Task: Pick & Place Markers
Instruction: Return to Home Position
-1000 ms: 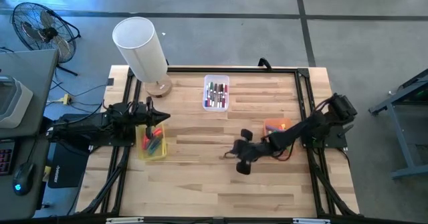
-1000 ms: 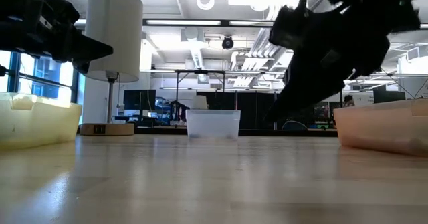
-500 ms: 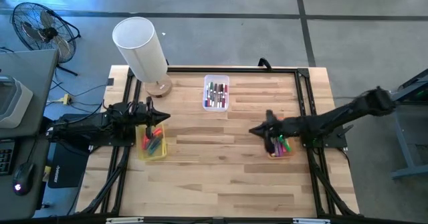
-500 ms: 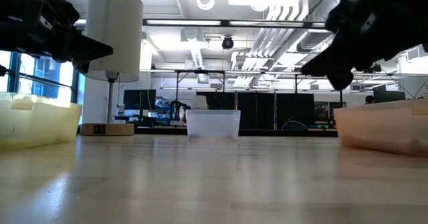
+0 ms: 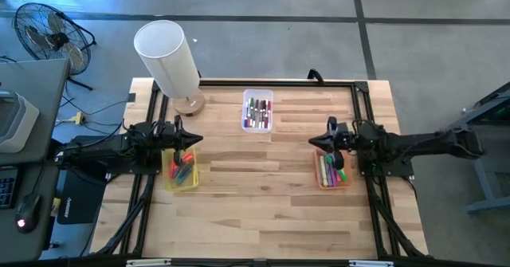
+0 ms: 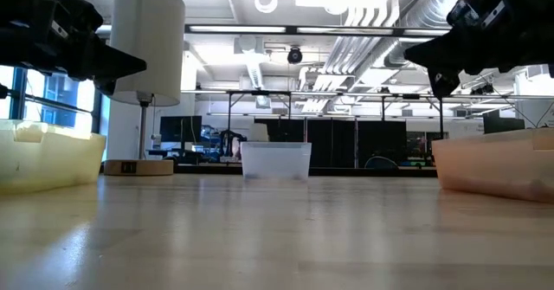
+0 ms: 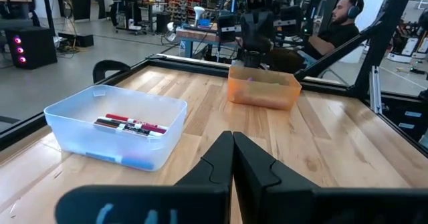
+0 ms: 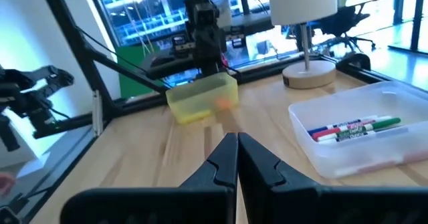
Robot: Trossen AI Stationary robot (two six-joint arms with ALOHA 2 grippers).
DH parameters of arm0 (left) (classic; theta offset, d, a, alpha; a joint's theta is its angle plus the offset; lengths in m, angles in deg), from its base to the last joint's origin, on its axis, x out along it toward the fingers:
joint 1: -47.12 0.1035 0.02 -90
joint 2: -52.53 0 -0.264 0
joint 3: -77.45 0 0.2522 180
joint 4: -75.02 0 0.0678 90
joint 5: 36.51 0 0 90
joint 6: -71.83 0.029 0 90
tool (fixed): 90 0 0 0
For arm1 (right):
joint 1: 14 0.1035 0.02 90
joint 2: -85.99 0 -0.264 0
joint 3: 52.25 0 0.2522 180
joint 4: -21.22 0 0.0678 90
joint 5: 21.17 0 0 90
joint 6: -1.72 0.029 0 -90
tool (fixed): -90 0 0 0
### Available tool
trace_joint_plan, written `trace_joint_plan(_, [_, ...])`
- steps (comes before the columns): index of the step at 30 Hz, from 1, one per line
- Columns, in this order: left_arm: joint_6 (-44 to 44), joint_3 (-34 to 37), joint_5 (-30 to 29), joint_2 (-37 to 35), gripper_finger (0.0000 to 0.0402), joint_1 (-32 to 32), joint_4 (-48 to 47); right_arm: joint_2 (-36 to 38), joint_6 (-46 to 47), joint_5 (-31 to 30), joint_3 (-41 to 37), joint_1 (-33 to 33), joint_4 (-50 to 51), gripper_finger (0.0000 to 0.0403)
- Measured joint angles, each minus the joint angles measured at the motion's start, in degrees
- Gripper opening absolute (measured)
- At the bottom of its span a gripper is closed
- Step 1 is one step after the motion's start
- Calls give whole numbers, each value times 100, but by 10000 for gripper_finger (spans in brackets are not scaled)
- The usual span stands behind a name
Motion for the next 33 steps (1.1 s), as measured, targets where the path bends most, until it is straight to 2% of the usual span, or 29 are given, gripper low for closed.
trace_joint_plan(3, [0,0,0,0,1,0,-1,189,7,217,-93,-141,-5,0])
trace_joint_plan(7, [0,0,-2,0,1,0,1,467,13,35,-366,-133,-150,0])
trace_joint_plan(11, [-2,2,-2,-2,1,0,4,799,164,-469,-401,-22,237,0])
trace_joint_plan(16, [-2,2,-2,-2,1,0,4,1136,-18,-1112,-403,510,306,0])
trace_joint_plan(21, [0,2,-2,-2,1,0,4,1488,-80,-1728,-403,922,840,0])
trace_joint_plan(33, [0,2,-2,-2,1,0,4,2582,-354,-1847,-405,977,1458,0])
